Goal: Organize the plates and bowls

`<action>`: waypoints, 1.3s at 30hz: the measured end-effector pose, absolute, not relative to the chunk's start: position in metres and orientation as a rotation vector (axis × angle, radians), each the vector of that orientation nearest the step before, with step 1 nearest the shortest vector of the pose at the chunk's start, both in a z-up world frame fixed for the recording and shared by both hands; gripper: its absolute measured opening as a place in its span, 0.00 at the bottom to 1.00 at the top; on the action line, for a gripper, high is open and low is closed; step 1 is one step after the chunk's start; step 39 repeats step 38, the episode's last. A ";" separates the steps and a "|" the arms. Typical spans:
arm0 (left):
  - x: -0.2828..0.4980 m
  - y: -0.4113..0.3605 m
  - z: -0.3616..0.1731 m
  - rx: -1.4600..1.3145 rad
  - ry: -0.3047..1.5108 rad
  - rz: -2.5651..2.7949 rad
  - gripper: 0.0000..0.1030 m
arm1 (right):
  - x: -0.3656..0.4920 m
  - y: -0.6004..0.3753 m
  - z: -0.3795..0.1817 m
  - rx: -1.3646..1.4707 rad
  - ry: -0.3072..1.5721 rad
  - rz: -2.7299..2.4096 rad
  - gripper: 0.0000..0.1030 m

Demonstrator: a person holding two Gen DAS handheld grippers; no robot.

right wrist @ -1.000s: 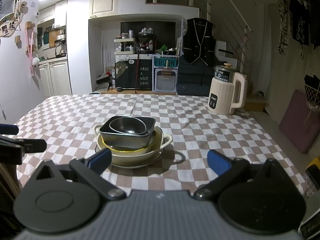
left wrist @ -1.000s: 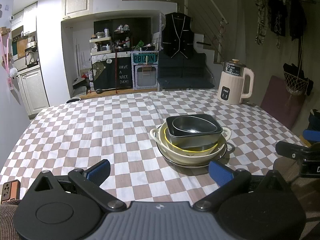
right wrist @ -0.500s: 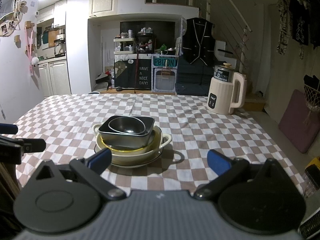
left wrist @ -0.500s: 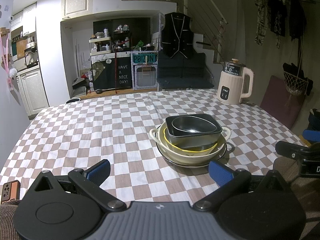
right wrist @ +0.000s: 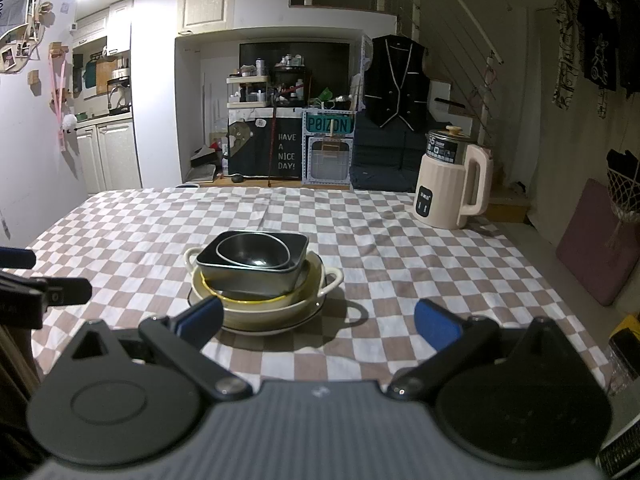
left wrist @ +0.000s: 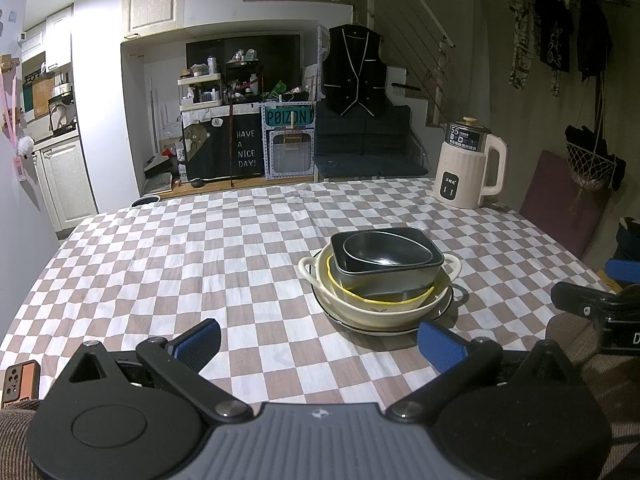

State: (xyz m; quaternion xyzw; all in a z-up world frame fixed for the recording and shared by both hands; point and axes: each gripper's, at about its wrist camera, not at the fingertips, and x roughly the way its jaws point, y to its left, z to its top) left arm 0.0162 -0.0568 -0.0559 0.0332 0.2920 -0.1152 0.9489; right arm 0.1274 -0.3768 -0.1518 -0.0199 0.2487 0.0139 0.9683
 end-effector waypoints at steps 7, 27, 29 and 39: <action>0.016 -0.057 -0.056 0.068 0.594 -0.235 1.00 | 0.127 -0.376 -0.152 -0.040 0.503 0.027 0.99; 0.017 -0.056 -0.056 0.068 0.594 -0.234 1.00 | 0.127 -0.376 -0.152 -0.040 0.503 0.027 0.99; 0.016 -0.056 -0.056 0.068 0.593 -0.234 1.00 | 0.127 -0.376 -0.152 -0.040 0.503 0.027 0.99; 0.017 -0.056 -0.055 0.074 0.593 -0.219 1.00 | 0.127 -0.377 -0.152 -0.039 0.502 0.028 0.99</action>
